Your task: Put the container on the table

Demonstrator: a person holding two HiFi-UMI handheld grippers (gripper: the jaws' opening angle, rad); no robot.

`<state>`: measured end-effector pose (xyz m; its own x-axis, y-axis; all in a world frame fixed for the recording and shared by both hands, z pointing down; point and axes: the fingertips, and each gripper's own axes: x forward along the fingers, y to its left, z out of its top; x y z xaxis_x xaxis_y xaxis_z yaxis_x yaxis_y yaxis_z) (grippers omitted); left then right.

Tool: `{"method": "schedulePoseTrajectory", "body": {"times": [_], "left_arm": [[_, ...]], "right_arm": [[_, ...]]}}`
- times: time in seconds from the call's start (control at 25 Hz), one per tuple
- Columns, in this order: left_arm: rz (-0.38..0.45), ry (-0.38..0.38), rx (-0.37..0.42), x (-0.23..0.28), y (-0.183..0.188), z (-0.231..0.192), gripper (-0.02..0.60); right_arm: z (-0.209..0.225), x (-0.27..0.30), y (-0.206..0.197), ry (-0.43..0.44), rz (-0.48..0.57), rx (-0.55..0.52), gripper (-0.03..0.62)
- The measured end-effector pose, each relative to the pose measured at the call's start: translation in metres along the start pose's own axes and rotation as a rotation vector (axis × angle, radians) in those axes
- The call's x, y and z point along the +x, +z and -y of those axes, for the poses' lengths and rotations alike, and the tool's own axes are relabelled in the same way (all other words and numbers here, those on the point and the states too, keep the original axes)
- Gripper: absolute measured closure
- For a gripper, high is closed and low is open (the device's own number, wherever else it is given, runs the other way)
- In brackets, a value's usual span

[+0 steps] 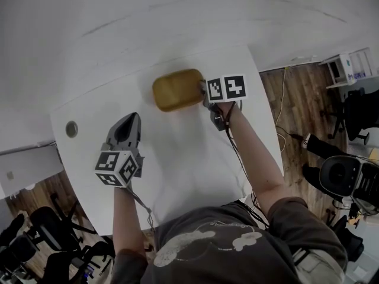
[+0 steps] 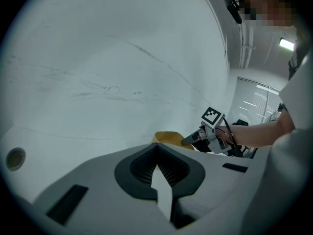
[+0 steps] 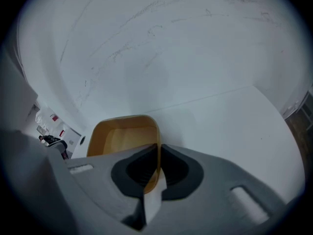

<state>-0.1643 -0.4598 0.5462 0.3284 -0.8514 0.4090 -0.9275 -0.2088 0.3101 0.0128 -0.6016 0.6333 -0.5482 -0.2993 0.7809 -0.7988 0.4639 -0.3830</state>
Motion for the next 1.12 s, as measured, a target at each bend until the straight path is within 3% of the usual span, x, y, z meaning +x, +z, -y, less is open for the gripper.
{"method": "schedulePoseTrajectory", "body": {"times": [0.8, 0.92, 1.12], "left_arm": [[-0.019, -0.021, -0.043, 0.006, -0.016, -0.004, 0.584], [-0.020, -0.024, -0.045, 0.003, -0.017, -0.006, 0.584], [-0.012, -0.021, -0.047, -0.004, -0.014, -0.008, 0.584]], "right_arm": [[0.002, 0.019, 0.010, -0.059, -0.057, -0.022, 0.572], [-0.003, 0.022, 0.008, -0.041, -0.070, -0.034, 0.487], [-0.004, 0.018, 0.012, -0.067, -0.051, -0.098, 0.460]]}}
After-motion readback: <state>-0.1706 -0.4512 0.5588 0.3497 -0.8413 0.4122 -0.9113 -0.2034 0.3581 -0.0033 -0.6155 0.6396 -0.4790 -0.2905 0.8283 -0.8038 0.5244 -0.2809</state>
